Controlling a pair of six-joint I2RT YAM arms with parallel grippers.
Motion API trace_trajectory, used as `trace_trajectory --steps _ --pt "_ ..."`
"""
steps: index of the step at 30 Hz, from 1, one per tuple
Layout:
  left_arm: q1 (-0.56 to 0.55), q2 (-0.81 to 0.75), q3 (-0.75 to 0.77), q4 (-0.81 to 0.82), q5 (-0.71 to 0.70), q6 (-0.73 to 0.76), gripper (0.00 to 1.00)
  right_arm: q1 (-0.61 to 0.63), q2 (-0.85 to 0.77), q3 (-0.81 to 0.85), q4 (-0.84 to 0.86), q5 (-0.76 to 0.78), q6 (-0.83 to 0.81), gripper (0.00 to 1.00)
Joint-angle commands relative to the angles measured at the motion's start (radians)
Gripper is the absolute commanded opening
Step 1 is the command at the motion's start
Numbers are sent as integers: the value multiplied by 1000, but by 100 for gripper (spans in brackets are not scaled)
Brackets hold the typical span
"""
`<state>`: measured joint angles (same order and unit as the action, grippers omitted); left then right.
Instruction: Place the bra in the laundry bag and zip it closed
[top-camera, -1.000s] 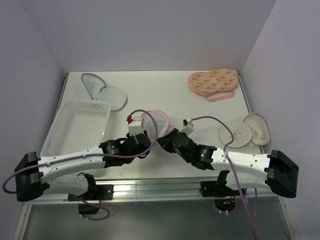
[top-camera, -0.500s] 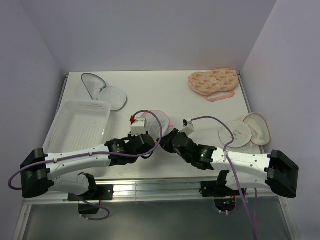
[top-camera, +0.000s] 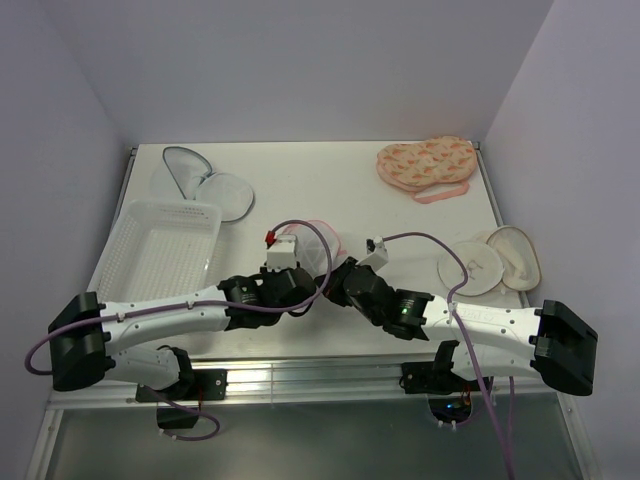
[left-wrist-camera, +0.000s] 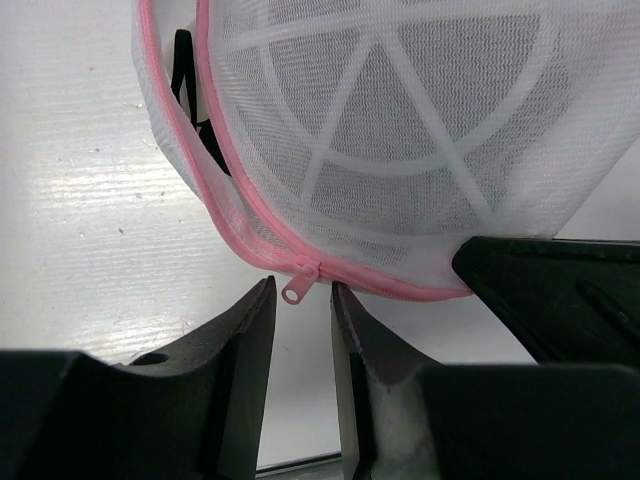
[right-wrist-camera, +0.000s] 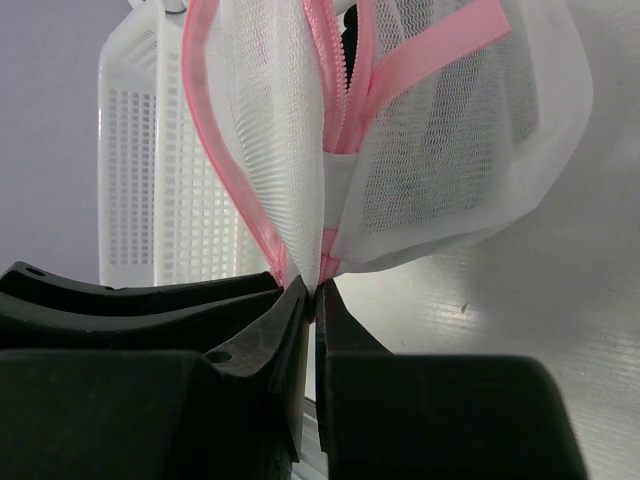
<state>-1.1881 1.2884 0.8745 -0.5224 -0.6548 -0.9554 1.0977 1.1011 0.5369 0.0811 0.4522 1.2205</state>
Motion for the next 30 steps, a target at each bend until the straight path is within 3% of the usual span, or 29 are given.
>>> trace_trajectory --steps 1,30 --pt "-11 11 47 -5 -37 12 35 10 -17 43 -4 43 -16 0" --pt "-94 156 161 -159 -180 -34 24 8 -20 21 6 42 -7 0"
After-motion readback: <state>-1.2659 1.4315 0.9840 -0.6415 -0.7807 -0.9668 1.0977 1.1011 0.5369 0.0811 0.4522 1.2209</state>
